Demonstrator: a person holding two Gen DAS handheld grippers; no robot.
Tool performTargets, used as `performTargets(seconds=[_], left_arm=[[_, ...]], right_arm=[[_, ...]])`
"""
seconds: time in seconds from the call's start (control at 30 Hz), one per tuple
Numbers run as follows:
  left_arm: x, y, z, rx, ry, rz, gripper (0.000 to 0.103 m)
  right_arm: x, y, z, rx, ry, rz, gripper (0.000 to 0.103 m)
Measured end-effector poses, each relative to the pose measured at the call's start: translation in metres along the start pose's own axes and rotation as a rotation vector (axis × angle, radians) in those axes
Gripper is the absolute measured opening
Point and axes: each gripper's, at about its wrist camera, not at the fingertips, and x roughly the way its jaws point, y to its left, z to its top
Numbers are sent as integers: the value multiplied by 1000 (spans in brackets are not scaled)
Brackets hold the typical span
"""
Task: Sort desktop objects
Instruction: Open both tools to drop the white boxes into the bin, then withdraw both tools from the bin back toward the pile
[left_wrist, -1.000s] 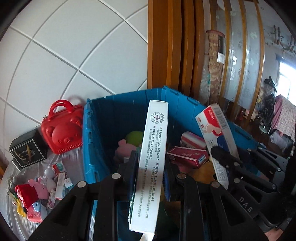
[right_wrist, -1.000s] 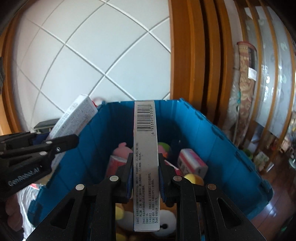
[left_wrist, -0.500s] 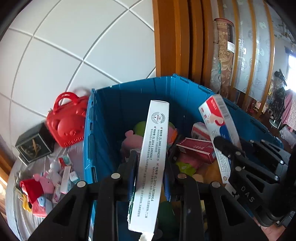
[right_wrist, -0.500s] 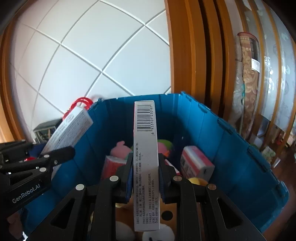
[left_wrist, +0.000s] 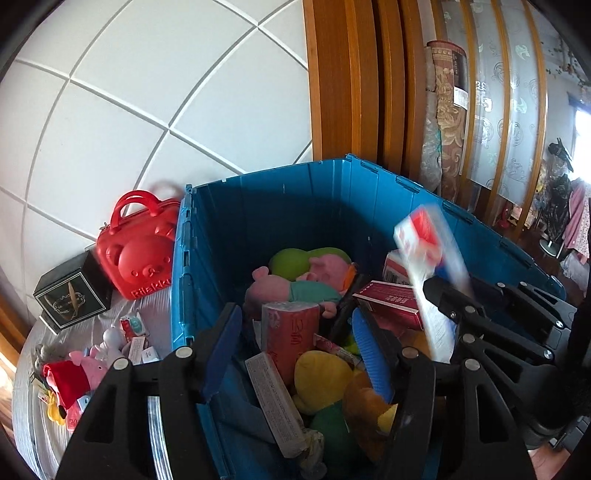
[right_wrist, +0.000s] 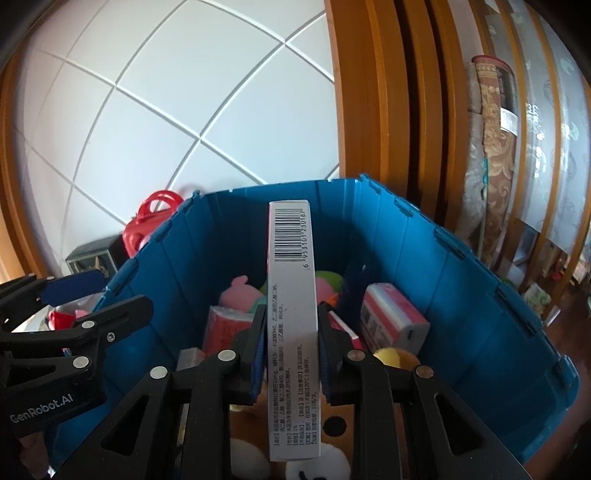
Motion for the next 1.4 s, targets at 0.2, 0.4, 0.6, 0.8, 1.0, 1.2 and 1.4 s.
performTargets(seconds=[0.2, 0.4, 0.6, 0.8, 1.0, 1.2, 1.4], left_arm=[[-4, 5, -1, -26, -8, -9, 62], [-20, 15, -8, -54, -26, -24, 62], [-48, 33, -16, -101, -95, -10, 62], [-78, 70, -33, -164, -191, 37, 62], [-97, 131, -60, -269, -244, 81, 62], [-104, 194, -94, -282, -210, 169, 62], [-100, 271, -141, -311, -118, 212, 62]], right_arm=[[-5, -1, 2, 16, -19, 3, 70], [-9, -3, 3, 32, -33, 14, 97], [-19, 3, 0, 42, -54, -18, 103], [-57, 31, 5, 21, -150, 4, 103], [-88, 84, 6, -27, -236, 113, 103], [-93, 153, 5, -94, -228, 205, 103], [-78, 232, -4, -160, -176, 283, 103]])
